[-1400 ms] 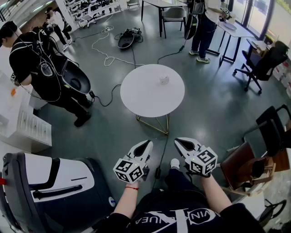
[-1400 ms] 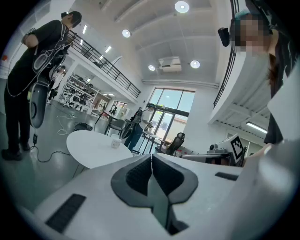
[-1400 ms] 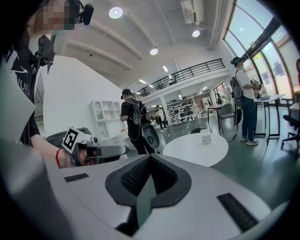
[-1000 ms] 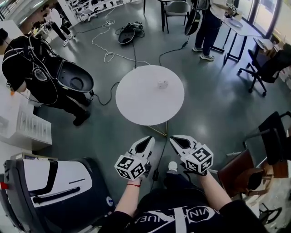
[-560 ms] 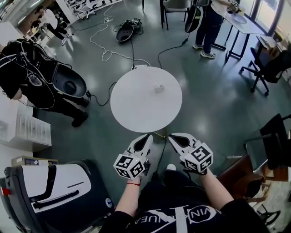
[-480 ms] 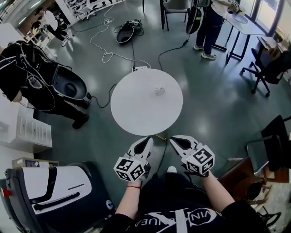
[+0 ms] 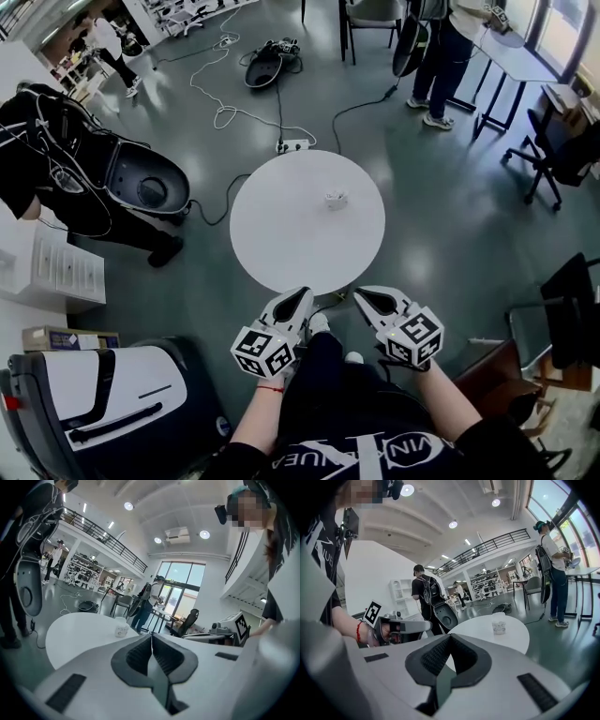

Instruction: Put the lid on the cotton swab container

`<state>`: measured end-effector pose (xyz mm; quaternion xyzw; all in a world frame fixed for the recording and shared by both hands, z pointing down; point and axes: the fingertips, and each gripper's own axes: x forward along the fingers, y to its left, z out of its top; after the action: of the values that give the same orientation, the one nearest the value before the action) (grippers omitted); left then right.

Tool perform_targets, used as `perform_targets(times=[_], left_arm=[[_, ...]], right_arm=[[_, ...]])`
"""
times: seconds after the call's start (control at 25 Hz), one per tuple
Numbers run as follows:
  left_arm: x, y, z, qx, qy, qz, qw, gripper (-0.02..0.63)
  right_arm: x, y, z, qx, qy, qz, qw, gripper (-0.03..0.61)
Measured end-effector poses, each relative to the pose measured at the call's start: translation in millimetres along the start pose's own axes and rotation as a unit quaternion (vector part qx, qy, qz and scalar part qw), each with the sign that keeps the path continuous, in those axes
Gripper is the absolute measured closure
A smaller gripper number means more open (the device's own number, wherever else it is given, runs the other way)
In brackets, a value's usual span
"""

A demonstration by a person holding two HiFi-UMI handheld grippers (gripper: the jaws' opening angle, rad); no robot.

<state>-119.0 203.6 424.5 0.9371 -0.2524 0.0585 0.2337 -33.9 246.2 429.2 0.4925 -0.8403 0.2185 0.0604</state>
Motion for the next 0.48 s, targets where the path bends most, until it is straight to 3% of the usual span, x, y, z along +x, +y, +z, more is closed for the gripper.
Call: perform_targets(times=[0.24,0.48], left_arm=[[72.1,15.2,23.0,0.011,0.020,-0.033,0.9992,0.604],[114.6,53.6,50.9,0.025,0.033,-0.069,0.9967,0.604]], right_arm=[[27.7,-58.9,32.6,-0.012,0.015,-0.005,1.000,0.577],[81.0,-86.5,57.9,-0.002,0.018,-0.012,1.000,0.577]])
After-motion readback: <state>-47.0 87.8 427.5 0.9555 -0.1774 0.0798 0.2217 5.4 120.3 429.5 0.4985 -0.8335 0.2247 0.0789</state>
